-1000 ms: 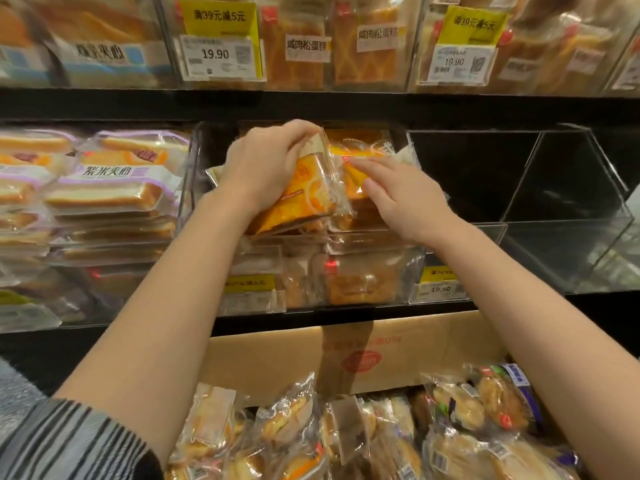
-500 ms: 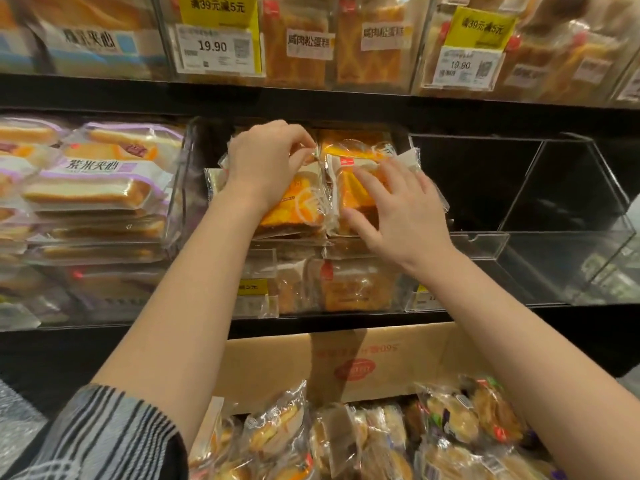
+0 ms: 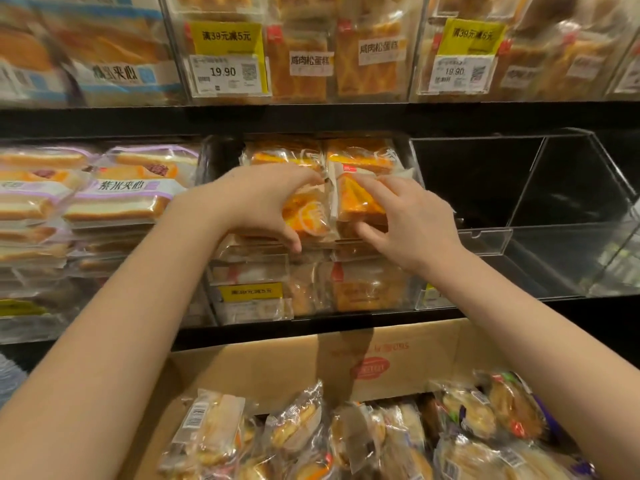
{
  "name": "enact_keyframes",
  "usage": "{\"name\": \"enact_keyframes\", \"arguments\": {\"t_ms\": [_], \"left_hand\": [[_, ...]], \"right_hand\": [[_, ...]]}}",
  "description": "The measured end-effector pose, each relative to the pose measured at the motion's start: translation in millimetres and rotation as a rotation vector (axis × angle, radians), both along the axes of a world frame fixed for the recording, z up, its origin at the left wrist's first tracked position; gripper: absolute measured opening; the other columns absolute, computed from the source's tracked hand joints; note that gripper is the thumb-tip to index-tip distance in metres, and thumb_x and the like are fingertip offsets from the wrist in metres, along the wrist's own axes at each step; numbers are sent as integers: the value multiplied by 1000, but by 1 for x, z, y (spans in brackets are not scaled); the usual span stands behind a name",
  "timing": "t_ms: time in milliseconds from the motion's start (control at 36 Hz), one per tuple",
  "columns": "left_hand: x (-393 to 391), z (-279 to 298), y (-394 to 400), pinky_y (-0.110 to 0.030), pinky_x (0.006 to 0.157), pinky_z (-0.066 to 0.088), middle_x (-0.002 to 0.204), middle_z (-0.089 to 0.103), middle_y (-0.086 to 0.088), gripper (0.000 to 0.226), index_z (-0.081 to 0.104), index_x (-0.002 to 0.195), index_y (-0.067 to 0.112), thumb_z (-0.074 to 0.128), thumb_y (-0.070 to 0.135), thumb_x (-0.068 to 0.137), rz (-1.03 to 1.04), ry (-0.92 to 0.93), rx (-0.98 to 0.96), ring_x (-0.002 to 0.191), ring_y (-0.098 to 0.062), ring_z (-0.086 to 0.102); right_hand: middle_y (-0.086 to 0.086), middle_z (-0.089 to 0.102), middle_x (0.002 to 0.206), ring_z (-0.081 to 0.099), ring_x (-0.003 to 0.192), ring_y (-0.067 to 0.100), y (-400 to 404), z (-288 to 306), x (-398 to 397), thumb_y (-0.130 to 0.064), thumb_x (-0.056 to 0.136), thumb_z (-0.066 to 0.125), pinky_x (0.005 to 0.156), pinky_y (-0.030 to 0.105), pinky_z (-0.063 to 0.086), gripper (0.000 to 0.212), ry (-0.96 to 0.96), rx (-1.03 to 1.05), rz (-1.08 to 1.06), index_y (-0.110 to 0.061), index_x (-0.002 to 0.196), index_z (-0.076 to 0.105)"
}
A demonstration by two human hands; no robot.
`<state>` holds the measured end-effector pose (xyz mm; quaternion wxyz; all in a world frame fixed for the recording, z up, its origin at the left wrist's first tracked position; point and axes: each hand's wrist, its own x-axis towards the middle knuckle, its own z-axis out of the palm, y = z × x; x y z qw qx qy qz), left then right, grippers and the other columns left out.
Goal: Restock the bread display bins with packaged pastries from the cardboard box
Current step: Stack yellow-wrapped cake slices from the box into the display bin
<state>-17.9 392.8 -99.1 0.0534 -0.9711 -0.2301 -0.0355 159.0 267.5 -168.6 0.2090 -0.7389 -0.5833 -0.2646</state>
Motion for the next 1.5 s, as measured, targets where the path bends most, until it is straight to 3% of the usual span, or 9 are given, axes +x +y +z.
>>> {"name": "enact_keyframes", "arguments": {"t_ms": [222,389,556,750,861,972,1056,1167,1500], "left_hand": [[1,-29,5,-42,104,39,143,47,4,45,49,135,31,59,36,91,31,-229,208,129,-23,44],[10,-57,3,-44,120,0,160,16,0,61,13,152,34,10,58,96,22,-209,198,148,-18,9],[8,-57,25,-42,120,-9,161,1,4,91,-1,150,38,-18,80,71,-44,-148,169,148,-12,-6],[-1,-61,24,-38,119,-11,160,9,4,80,3,148,40,-5,78,79,-116,-223,145,148,-11,0],[-8,-60,13,-46,118,-11,158,20,-1,78,27,149,29,8,72,87,-131,-310,240,148,-17,9],[-12,-48,4,-52,118,8,141,50,-6,62,52,135,18,30,56,92,-129,-462,221,135,-24,41],[-12,-41,-11,-36,92,45,114,66,-6,47,64,118,12,41,42,91,-201,-621,191,105,-23,61],[-3,-37,-33,-12,62,39,91,70,0,32,69,106,14,48,34,93,-254,-573,60,75,-6,58],[12,-37,-84,-31,89,49,106,64,14,25,64,117,31,52,37,96,111,24,-373,93,-3,57]], "right_hand": [[14,22,157,15,147,30,2,-3,4,-77,82,19,116,44,0,80,-13,-98,-49,-34,148,30],[11,8,161,2,149,28,9,-3,-6,-79,82,9,114,56,-3,77,34,-98,-33,-44,151,12],[8,-2,162,-7,149,26,24,1,0,-85,76,4,113,61,-4,83,65,-243,-87,-48,150,2],[8,-7,162,-12,148,26,27,4,-2,-85,74,1,112,60,-11,85,58,-292,-93,-47,150,-1],[11,-11,161,-16,147,24,14,12,-3,-83,75,5,112,56,-17,87,27,-271,-61,-41,150,-8],[8,10,161,0,149,22,-5,33,-13,-69,89,28,117,45,-8,75,117,-78,-14,-31,152,16],[3,49,140,39,133,17,-25,34,-19,-38,95,53,112,36,26,46,300,105,23,-21,138,47],[-3,63,107,55,97,10,-49,13,-25,-24,95,54,85,33,50,20,480,54,106,-19,113,63],[-2,66,107,61,96,12,-87,-16,-7,-29,96,52,85,30,51,25,709,-609,291,-21,116,64]]}}
